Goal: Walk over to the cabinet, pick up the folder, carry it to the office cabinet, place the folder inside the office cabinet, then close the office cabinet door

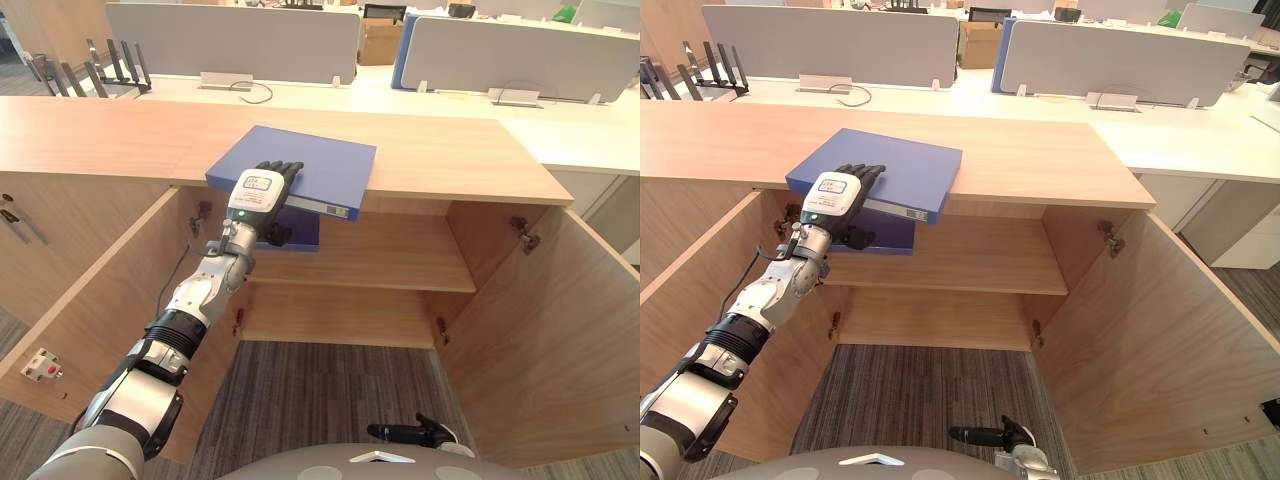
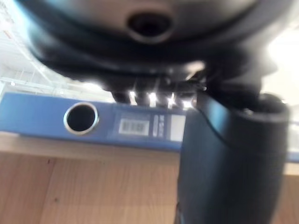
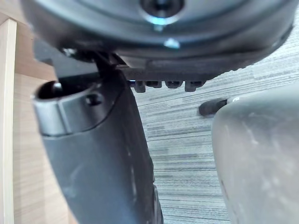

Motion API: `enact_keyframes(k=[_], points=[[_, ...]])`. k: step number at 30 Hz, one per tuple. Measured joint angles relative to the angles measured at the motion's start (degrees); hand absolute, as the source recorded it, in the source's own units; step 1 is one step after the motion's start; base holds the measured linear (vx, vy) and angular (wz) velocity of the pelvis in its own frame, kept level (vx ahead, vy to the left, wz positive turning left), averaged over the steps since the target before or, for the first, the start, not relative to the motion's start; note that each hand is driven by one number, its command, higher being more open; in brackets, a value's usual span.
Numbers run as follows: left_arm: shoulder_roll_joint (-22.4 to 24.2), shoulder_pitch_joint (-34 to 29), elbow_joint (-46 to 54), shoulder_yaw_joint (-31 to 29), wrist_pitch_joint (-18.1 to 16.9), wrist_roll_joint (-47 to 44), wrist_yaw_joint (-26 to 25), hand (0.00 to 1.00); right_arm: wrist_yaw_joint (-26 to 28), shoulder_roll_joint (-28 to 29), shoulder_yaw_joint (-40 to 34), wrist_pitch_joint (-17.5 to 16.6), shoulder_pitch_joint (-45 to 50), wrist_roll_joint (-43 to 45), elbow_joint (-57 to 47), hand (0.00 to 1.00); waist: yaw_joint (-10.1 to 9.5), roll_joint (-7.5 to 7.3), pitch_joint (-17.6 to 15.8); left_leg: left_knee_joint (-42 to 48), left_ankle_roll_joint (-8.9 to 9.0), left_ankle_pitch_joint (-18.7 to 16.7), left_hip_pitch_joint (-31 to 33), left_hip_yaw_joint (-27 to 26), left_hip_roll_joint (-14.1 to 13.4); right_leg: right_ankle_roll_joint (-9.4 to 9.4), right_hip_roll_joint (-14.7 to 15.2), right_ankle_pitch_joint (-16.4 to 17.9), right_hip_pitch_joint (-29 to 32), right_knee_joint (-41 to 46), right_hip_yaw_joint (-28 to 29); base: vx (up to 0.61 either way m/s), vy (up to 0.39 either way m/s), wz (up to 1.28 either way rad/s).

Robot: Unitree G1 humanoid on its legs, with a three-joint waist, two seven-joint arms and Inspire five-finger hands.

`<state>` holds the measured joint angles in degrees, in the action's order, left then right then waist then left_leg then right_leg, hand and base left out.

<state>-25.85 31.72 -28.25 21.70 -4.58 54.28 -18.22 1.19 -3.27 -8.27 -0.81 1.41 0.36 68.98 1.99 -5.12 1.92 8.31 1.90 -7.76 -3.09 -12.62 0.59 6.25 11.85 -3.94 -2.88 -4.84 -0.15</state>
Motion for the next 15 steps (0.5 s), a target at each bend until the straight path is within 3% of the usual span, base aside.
enact_keyframes(k=[6,15], points=[[-0.09,3.03,-1.58,-0.04,0.88,2.6,-3.31,0.0,-0.06,0.01,-0.41,-0.02,-0.17,0.04,-0.04,1.0,1.13,-0.01,0.0,0.33,0.34,-0.22,0.06,-0.01,-0.02,-0.16,0.0,-0.11,0.0,0.0,0.12,-0.04,-0.027,-0.02],[0.01,5.34,-5.79,-0.29,1.0,2.85,-3.85,0.0,-0.25,-0.66,-2.43,-0.01,-0.08,0.01,-0.02,1.0,2.15,0.68,-0.31,0.32,1.09,-0.7,-0.28,-0.76,-0.12,-1.16,-0.11,-0.43,0.01,-0.01,0.23,-0.04,-0.024,-0.04]])
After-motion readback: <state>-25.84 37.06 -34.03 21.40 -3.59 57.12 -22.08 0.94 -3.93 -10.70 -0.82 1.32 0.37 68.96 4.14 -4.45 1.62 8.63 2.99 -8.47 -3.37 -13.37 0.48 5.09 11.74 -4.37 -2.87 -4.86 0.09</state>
